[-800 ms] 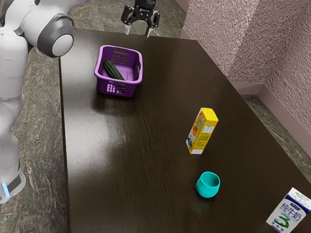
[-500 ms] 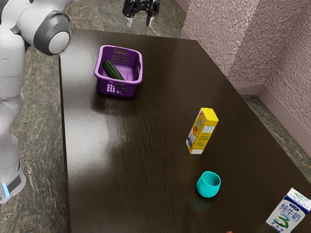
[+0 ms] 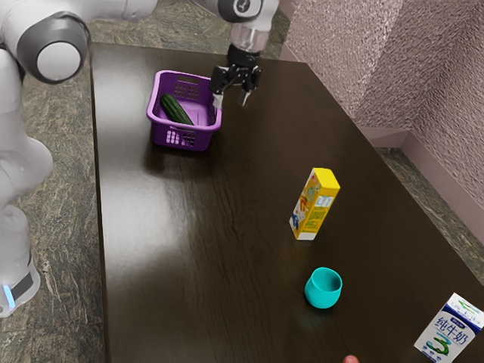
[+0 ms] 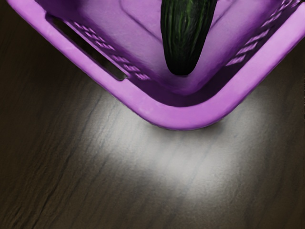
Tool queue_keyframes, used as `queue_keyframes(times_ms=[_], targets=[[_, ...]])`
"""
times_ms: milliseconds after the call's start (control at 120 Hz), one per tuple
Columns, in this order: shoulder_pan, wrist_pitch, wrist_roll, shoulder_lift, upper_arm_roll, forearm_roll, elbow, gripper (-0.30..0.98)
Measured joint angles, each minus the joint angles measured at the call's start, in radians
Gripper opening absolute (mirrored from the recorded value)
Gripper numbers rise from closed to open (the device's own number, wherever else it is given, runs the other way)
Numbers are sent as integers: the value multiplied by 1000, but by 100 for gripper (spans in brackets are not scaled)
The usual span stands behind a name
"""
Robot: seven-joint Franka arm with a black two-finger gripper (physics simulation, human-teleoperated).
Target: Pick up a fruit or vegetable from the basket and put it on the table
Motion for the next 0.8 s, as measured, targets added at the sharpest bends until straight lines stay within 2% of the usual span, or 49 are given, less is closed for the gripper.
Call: queue_keyframes(times_ms=[108, 208, 283, 317, 375, 408, 483, 567, 600, 617, 683, 717, 800], targets=[[-91, 14, -61, -186, 1, 127, -56, 63], [-38, 12, -116, -238, -2, 199, -119, 61], [196, 4, -137, -195, -115, 193, -131, 61], [359, 2, -142, -183, -231, 185, -133, 60], [687, -1, -147, -210, -502, 174, -150, 60], [806, -1, -150, -236, -599, 170, -167, 60], [931, 12, -155, -281, -719, 163, -228, 60], [926, 30, -164, -300, -754, 165, -259, 60], [859, 36, -167, -274, -695, 165, -253, 60], [792, 38, -169, -249, -630, 164, -241, 60], [424, 46, -173, -112, -244, 133, -175, 60], [289, 49, -171, -25, -74, 95, -150, 60], [77, 54, -144, 209, 249, -45, -122, 60]])
